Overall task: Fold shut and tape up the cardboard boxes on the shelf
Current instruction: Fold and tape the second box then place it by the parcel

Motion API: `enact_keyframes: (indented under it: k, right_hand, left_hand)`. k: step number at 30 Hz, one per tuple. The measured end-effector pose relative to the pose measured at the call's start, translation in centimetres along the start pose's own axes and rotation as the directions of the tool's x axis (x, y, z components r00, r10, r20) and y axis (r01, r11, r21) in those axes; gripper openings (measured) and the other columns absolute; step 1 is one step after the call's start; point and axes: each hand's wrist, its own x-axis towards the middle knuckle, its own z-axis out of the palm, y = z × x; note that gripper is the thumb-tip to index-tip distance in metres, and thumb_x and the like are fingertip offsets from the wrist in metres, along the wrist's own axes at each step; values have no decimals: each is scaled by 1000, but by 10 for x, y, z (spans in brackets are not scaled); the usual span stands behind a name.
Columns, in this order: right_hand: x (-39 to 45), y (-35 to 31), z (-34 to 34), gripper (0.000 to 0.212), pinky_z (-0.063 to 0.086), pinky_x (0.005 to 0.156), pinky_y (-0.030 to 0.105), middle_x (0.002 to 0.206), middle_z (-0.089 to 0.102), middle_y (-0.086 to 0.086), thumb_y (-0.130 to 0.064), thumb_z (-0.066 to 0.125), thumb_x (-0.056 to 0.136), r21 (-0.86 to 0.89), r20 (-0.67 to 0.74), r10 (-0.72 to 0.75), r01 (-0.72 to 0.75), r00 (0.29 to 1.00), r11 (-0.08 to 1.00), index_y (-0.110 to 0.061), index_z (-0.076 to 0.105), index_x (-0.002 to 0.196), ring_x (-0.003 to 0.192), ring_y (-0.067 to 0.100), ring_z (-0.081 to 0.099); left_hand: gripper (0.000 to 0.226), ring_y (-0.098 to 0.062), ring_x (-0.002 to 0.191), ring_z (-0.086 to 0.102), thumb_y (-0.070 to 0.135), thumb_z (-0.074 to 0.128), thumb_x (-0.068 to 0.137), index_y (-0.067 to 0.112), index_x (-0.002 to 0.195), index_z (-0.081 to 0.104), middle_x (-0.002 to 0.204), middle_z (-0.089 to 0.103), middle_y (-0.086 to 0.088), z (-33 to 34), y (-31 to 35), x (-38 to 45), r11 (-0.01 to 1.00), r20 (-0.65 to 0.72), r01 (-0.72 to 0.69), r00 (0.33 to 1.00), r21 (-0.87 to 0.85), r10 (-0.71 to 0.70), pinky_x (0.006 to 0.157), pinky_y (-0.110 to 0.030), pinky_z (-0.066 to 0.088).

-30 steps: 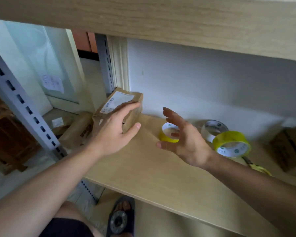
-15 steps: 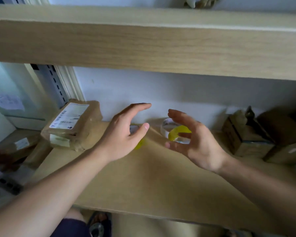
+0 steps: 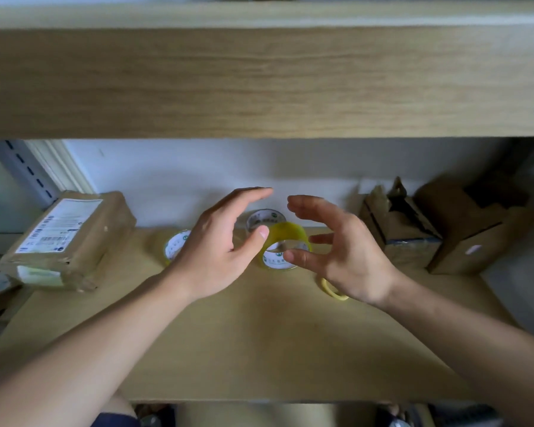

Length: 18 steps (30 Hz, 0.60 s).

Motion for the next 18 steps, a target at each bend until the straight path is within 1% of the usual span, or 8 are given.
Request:
enact_keyframes:
  k: [2,4,7,8,11,12,15,18]
  right_hand:
    - [-3,3,-5,72,55,96,29,133,62,-23,-27,88,80,-14,-25,6,-7,1000,1000,-34,54,143,128,-5,53]
    - [-6,5,-12,70,56,94,29,131,62,-23,-28,88,80,-17,-54,13,-14,998,1000,-35,55,141,127,-4,54]
    - [-10,7,-21,67,56,89,24,127,64,-21,-28,86,81,-41,-112,11,-16,994,999,-31,57,140,123,-4,56]
    - [-12,7,-24,65,57,88,23,126,65,-19,-26,86,81,-46,-136,13,-20,991,999,-30,58,140,121,-4,57]
    - [-18,6,-34,60,57,86,26,122,66,-17,-23,86,82,-56,-187,15,-26,982,998,-31,60,136,116,0,61]
    - [-19,6,-36,59,57,87,27,121,66,-17,-23,86,82,-67,-197,13,-27,980,997,-32,60,135,115,0,61]
    - [-23,10,-45,58,57,89,28,120,67,-16,-32,85,80,-96,-246,3,-27,969,995,-32,61,132,113,1,63]
    - [-26,21,-58,56,54,91,18,122,68,-11,-32,85,80,-149,-321,-4,-46,947,988,-23,63,132,110,1,64]
  left_hand:
    - [47,-1,137,48,28,58,98,28,145,53,144,54,24,2,2,1,1000,-1,6,1000,-15,-6,108,-21,43]
    - [48,-6,131,56,31,57,96,31,144,53,144,55,25,4,6,3,999,8,14,1000,-31,-14,101,-27,49]
    - [48,-37,106,67,33,57,95,35,143,53,142,55,26,12,11,8,999,29,29,999,-41,-28,98,-31,49]
    - [48,-38,107,67,33,57,95,35,143,53,142,55,26,14,13,9,998,37,29,999,-49,-27,99,-31,49]
    - [50,-1,130,55,32,57,93,30,143,54,143,56,24,24,23,16,996,45,17,999,-89,-13,110,-33,45]
    - [51,4,135,49,32,57,92,28,143,55,143,57,22,28,26,19,994,46,19,999,-111,-14,113,-34,44]
    - [53,5,135,49,36,61,90,28,142,57,141,59,22,46,36,26,989,49,27,999,-144,-20,113,-37,45]
    - [51,7,132,50,40,65,90,32,140,57,140,59,24,66,47,39,994,71,21,997,-108,-13,112,-37,44]
